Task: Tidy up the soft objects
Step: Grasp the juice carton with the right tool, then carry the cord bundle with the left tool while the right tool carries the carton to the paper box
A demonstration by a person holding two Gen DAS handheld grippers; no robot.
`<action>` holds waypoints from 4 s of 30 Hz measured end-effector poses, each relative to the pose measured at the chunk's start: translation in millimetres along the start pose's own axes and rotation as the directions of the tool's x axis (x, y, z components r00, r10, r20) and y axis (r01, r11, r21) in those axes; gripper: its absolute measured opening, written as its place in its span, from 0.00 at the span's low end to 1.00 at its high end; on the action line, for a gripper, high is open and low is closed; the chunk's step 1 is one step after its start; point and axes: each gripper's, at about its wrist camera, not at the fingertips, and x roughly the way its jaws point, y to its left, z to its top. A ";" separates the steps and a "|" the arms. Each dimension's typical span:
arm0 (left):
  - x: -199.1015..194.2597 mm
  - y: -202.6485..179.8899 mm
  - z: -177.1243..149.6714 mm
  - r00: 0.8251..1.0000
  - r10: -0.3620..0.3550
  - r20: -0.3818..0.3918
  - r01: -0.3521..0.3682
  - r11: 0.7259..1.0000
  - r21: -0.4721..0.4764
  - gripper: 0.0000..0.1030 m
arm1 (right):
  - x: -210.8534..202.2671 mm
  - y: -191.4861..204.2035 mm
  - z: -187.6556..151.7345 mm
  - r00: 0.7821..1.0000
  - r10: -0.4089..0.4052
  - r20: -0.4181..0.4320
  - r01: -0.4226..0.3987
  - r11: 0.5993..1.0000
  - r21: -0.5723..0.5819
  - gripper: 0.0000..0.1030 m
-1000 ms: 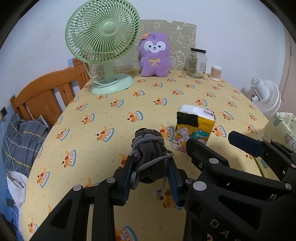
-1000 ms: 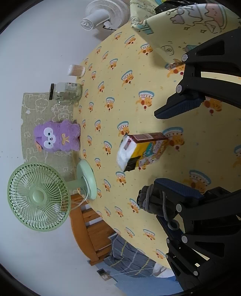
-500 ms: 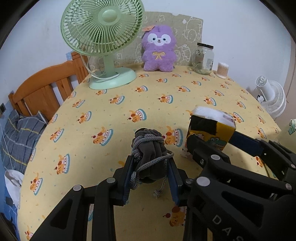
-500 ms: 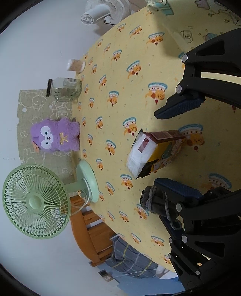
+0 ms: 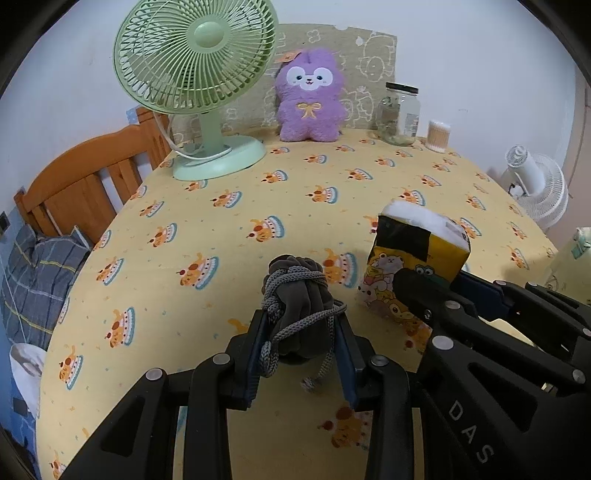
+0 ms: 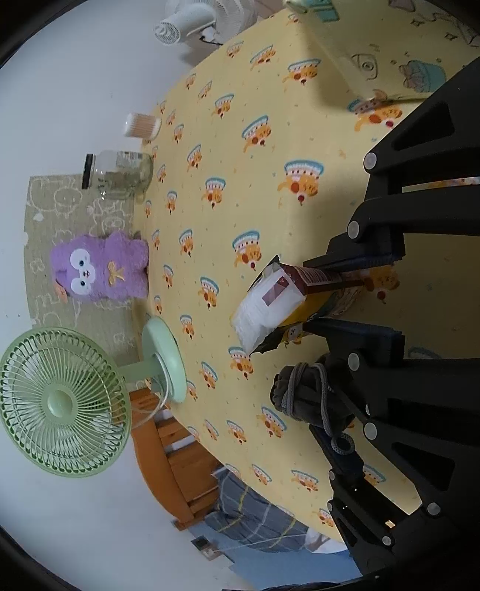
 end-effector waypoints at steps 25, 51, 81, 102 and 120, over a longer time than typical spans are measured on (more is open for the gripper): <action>-55.2 -25.6 -21.6 0.998 -0.029 0.055 0.028 1.000 0.013 0.34 | -67.7 -8.5 -25.9 0.997 -0.058 0.057 0.057 0.998 0.015 0.26; -127.5 -42.6 -12.5 0.982 -0.018 0.186 0.013 1.000 0.027 0.34 | -148.3 -9.3 -19.8 0.983 -0.051 0.175 0.049 0.999 0.013 0.26; -164.4 -86.9 -1.8 0.962 -0.037 0.271 0.022 0.998 0.059 0.34 | -199.7 -43.2 -10.6 0.965 -0.088 0.246 0.084 0.996 0.025 0.26; -158.8 -140.1 8.6 0.957 -0.097 0.272 0.066 0.990 0.122 0.34 | -213.1 -95.3 -12.3 0.950 -0.160 0.267 0.144 0.987 0.076 0.26; -142.7 -191.8 16.4 0.953 -0.167 0.251 0.122 0.975 0.184 0.34 | -216.7 -145.2 -15.8 0.937 -0.226 0.267 0.199 0.972 0.125 0.26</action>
